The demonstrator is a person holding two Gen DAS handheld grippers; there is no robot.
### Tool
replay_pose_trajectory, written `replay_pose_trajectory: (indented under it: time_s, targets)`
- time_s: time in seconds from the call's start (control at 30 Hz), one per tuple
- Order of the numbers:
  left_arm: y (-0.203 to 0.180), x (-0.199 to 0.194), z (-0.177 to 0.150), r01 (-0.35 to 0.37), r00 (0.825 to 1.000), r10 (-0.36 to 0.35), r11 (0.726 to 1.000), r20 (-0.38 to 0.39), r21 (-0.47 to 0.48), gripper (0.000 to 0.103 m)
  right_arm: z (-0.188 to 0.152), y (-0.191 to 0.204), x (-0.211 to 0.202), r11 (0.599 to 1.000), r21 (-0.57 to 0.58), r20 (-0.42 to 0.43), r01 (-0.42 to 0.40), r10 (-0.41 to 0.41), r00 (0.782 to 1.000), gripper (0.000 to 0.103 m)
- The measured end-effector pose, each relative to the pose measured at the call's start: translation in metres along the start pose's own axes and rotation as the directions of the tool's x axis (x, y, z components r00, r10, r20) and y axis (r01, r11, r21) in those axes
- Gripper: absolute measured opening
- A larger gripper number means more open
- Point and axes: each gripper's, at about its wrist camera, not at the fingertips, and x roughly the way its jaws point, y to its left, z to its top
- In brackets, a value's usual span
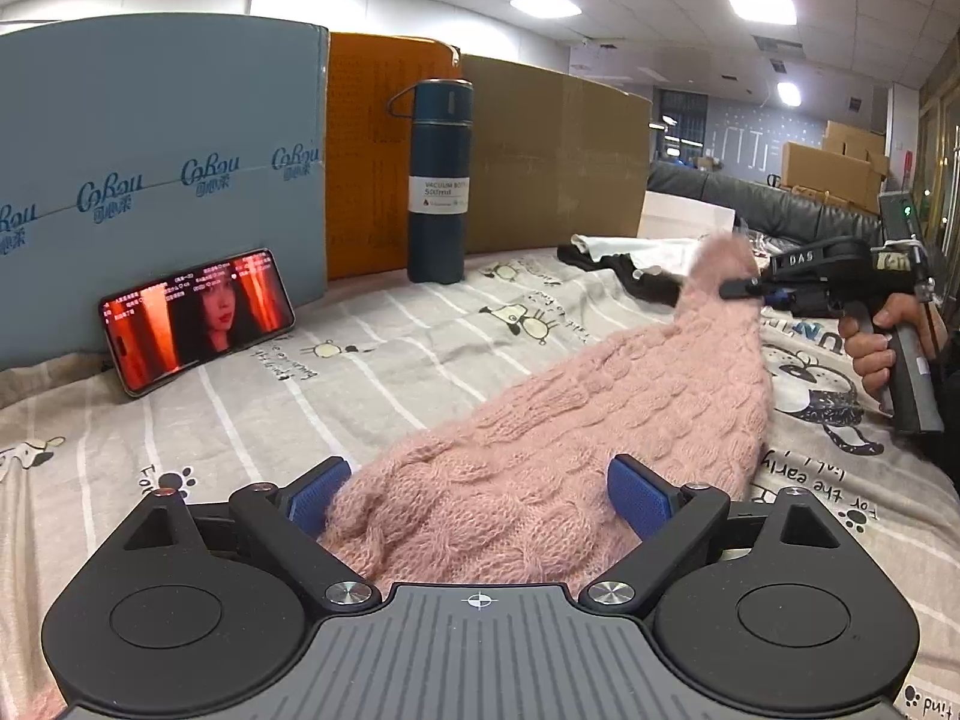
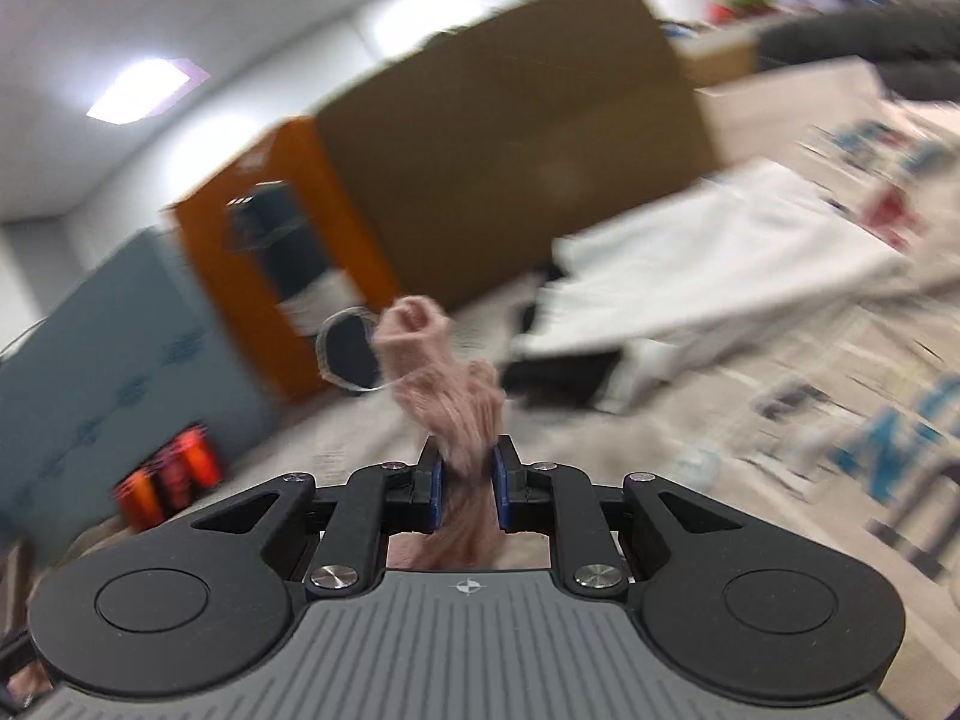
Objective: Fold clothes
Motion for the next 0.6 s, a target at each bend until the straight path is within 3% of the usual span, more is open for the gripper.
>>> replay_pose_trajectory:
  time_s: [0.13, 0.2, 0.23, 0.27, 0.3, 0.4, 0.47, 0.53, 0.6]
  targets:
    - [0.003, -0.006, 0.0, -0.034, 0.999, 0.034, 0.999, 0.0, -0.01, 0.092, 0.005, -0.021, 0.0, 0.987, 0.109, 0.005, 0.114, -0.116, 0.993, 0.029]
    - [0.004, -0.011, -0.001, -0.063, 0.998, 0.063, 0.998, 0.006, -0.016, 0.092, 0.005, -0.025, -0.001, 0.98, 0.136, 0.033, 0.144, -0.149, 0.988, 0.052]
    - [0.005, -0.014, -0.001, -0.078, 0.997, 0.078, 0.997, 0.009, -0.02, 0.092, 0.005, -0.027, -0.002, 0.977, 0.152, 0.052, 0.151, -0.16, 0.986, 0.059]
    - [0.005, -0.017, -0.002, -0.095, 0.995, 0.096, 0.995, 0.012, -0.025, 0.092, 0.005, -0.029, -0.006, 0.974, 0.171, 0.079, 0.146, -0.162, 0.984, 0.072]
    - [0.006, -0.019, -0.002, -0.107, 0.994, 0.108, 0.994, 0.016, -0.031, 0.093, 0.005, -0.031, -0.009, 0.972, 0.191, 0.108, 0.136, -0.159, 0.981, 0.078]
    - [0.007, -0.021, -0.004, -0.123, 0.992, 0.124, 0.992, 0.017, -0.035, 0.092, 0.005, -0.038, -0.024, 0.972, 0.234, 0.216, -0.037, -0.014, 0.976, 0.09]
    - [0.005, -0.019, -0.005, -0.129, 0.992, 0.13, 0.991, 0.003, -0.02, 0.081, 0.006, -0.038, -0.025, 0.961, 0.225, 0.225, -0.163, 0.112, 0.968, 0.091]
    - [0.004, -0.018, -0.006, -0.128, 0.992, 0.128, 0.992, -0.009, -0.014, 0.05, 0.006, -0.035, -0.023, 0.94, 0.206, 0.205, -0.272, 0.23, 0.951, 0.093]
    - [0.001, -0.019, -0.006, -0.168, 0.986, 0.168, 0.986, -0.013, -0.002, 0.033, 0.006, -0.029, -0.016, 0.93, 0.179, 0.145, -0.321, 0.297, 0.944, 0.093]
